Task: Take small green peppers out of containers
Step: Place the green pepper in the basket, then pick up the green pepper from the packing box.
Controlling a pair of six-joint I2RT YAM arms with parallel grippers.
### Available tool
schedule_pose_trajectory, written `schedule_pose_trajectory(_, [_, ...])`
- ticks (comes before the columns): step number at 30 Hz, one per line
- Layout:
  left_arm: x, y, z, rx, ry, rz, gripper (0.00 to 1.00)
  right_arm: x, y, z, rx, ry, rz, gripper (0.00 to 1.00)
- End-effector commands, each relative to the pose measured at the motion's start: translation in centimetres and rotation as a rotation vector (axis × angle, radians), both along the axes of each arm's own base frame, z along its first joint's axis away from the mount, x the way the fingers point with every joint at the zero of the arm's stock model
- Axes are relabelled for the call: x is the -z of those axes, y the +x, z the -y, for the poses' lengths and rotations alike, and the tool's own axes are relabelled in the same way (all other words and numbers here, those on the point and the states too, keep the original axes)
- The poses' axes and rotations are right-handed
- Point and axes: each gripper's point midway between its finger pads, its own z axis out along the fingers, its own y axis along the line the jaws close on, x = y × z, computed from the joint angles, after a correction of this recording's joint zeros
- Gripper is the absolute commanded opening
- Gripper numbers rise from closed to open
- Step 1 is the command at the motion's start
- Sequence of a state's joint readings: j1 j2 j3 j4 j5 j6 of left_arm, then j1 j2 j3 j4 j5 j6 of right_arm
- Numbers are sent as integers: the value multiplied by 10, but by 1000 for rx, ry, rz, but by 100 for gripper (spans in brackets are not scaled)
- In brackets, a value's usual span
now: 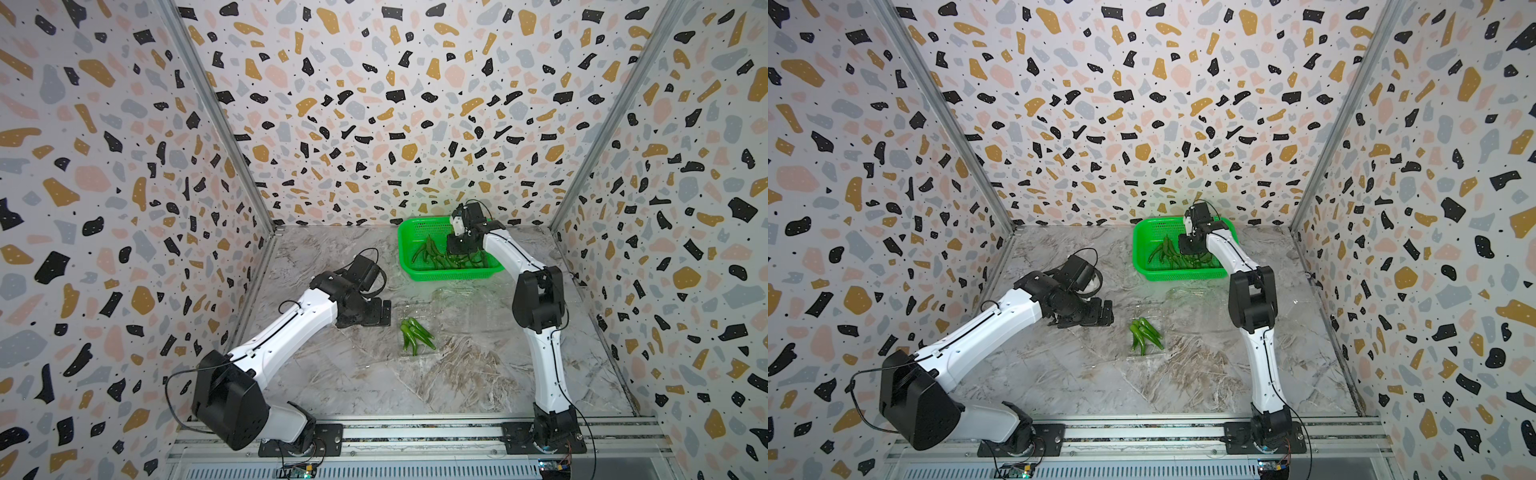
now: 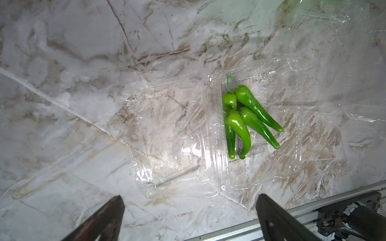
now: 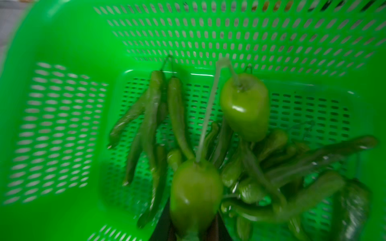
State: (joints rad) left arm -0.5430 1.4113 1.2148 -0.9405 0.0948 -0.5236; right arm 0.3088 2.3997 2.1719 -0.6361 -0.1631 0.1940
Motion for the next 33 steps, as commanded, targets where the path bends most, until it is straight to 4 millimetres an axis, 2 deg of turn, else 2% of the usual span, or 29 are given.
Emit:
schedule_pose_trajectory(1, [-13, 8, 3, 6, -17, 30, 100, -22, 14, 5, 23, -25, 41, 36])
schedule_pose_trajectory(2, [-14, 9, 3, 6, -17, 33, 100, -25, 18, 7, 25, -33, 43, 49])
schedule_pose_trajectory(4, [-18, 10, 3, 3, -19, 40, 99, -47, 21, 12, 38, -46, 80, 63])
schedule_pose_trajectory(5, [-19, 11, 4, 1, -23, 45, 99, -65, 22, 15, 51, -50, 115, 67])
schedule_pose_trajectory(8, [-23, 14, 5, -3, -32, 56, 99, -122, 11, 18, 67, -18, 200, 72])
schedule_pose_trajectory(10, [-26, 16, 7, -11, -43, 66, 99, -153, -6, 16, 57, 15, 216, 72])
schedule_pose_trajectory(12, [-28, 19, 9, -17, -56, 73, 99, -174, -28, 10, 27, 42, 209, 72])
schedule_pose_trajectory(16, [-30, 24, 16, -22, -83, 74, 99, -192, -87, -14, -83, 83, 164, 72])
schedule_pose_trajectory(20, [-30, 26, 19, -25, -93, 75, 99, -179, -154, -47, -233, 88, 92, 72])
schedule_pose_trajectory(23, [-32, 25, 17, -28, -86, 79, 99, -154, -205, -72, -351, 73, 27, 71])
schedule_pose_trajectory(25, [-36, 24, 13, -30, -73, 87, 99, -129, -237, -84, -401, 53, -20, 70])
schedule_pose_trajectory(28, [-45, 22, 1, -49, -38, 117, 99, -95, -273, -96, -458, 49, -94, 69])
schedule_pose_trajectory(33, [-52, 12, -19, -79, 13, 140, 99, -49, -308, -113, -533, 34, -170, 66])
